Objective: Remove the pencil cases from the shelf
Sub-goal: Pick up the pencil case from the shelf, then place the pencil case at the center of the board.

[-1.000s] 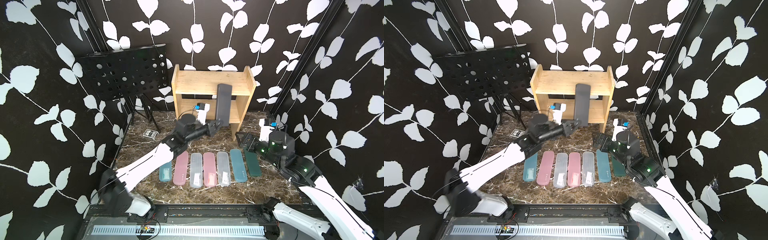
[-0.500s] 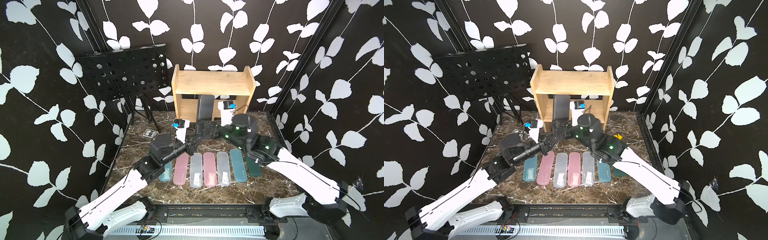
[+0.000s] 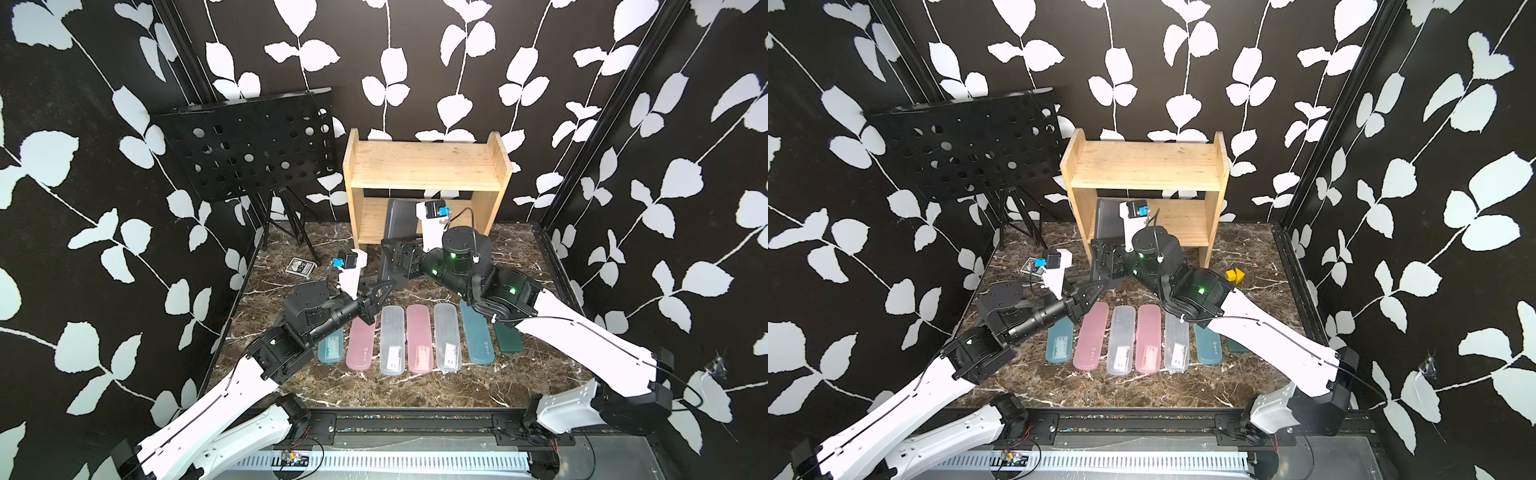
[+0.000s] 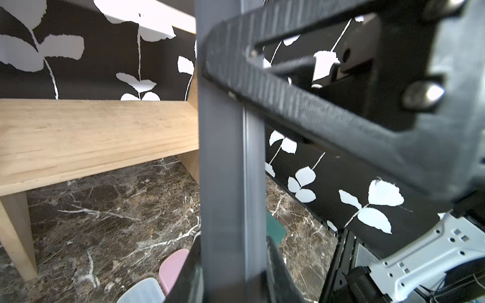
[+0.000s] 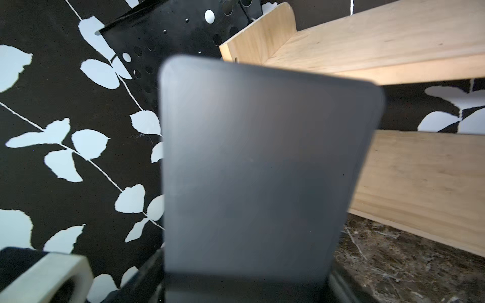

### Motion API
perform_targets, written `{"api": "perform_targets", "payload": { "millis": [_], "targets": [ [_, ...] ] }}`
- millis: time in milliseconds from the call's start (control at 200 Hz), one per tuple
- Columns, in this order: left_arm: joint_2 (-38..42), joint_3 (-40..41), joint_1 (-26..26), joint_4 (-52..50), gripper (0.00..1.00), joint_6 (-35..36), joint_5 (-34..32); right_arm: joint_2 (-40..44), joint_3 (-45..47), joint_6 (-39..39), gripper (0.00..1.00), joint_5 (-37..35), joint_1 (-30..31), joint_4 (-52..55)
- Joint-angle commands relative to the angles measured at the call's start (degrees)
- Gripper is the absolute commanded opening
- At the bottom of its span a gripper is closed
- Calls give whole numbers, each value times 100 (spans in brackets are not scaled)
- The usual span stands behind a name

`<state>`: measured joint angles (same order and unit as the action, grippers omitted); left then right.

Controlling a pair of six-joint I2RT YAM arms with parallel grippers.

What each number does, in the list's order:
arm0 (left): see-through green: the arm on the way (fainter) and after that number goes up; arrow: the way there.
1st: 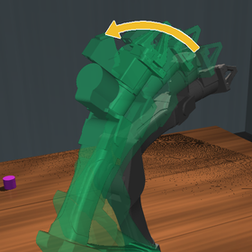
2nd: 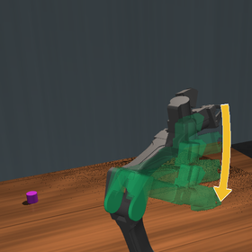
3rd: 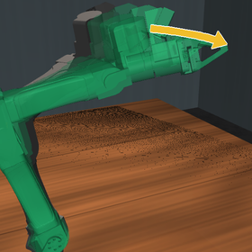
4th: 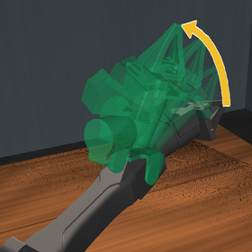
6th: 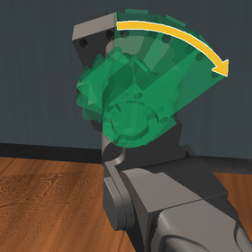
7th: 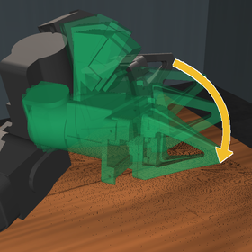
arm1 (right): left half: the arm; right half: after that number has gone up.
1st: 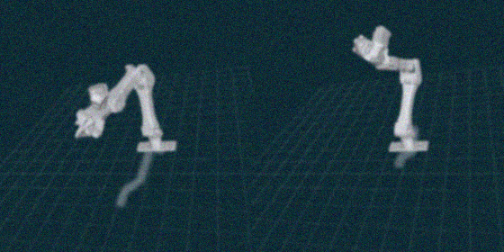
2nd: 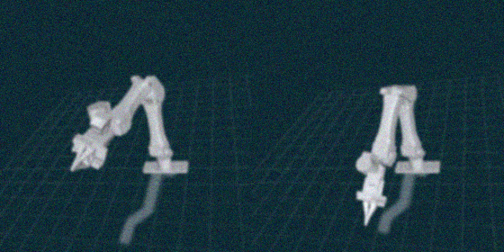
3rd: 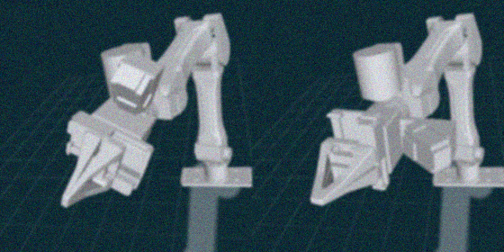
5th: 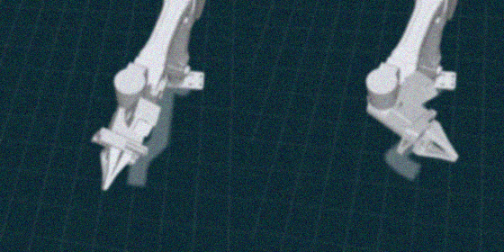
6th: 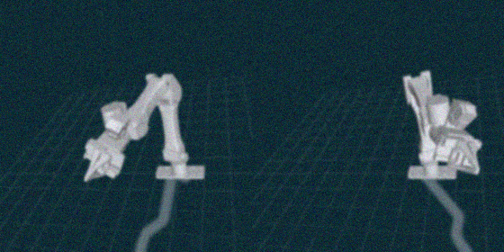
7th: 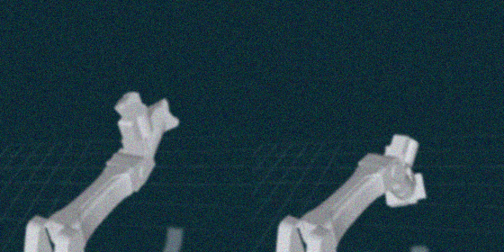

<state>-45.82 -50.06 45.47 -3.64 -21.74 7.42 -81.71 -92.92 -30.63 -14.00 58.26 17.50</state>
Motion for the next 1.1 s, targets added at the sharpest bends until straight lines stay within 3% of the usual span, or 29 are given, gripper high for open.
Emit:
{"api": "perform_targets", "payload": {
  "millis": [0,30,45,65,115,130,140,340,485,665,825,1095],
  "targets": [
    [190,22,-3,144,0,103,-60,-23,-122,-24,66,-24,-23,-189],
    [204,19,1,139,0,107,-67,-36,-135,-38,61,11,-24,-194],
    [212,27,-1,140,6,110,-75,-36,-131,-47,60,26,-19,-188],
    [222,27,2,131,25,123,-94,-50,-145,-61,58,34,-20,-181],
    [254,22,-3,65,85,150,-198,-81,-174,-81,57,49,-18,-123],
    [269,16,-3,22,96,156,-257,-86,-183,-95,57,41,-21,-108],
    [272,15,-3,-12,98,164,-304,-96,-189,-97,57,47,-24,-87],
    [844,55,-3,-1024,99,594,-2220,-681,-661,-519,57,-83,-33,804],
    [1572,-166,-3,-2082,99,978,-4579,-1436,-823,-1110,57,295,-104,937],
    [2072,-673,-3,-2415,99,2130,-5714,-2677,-1385,-1560,54,982,159,693],
    [1880,-1178,-3,-2928,99,2363,-5972,-4123,-2869,-1758,53,1445,538,906],
    [1906,-969,-3,-3026,99,2288,-5434,-6162,-5327,-2162,52,1876,761,1371]
  ]
}}
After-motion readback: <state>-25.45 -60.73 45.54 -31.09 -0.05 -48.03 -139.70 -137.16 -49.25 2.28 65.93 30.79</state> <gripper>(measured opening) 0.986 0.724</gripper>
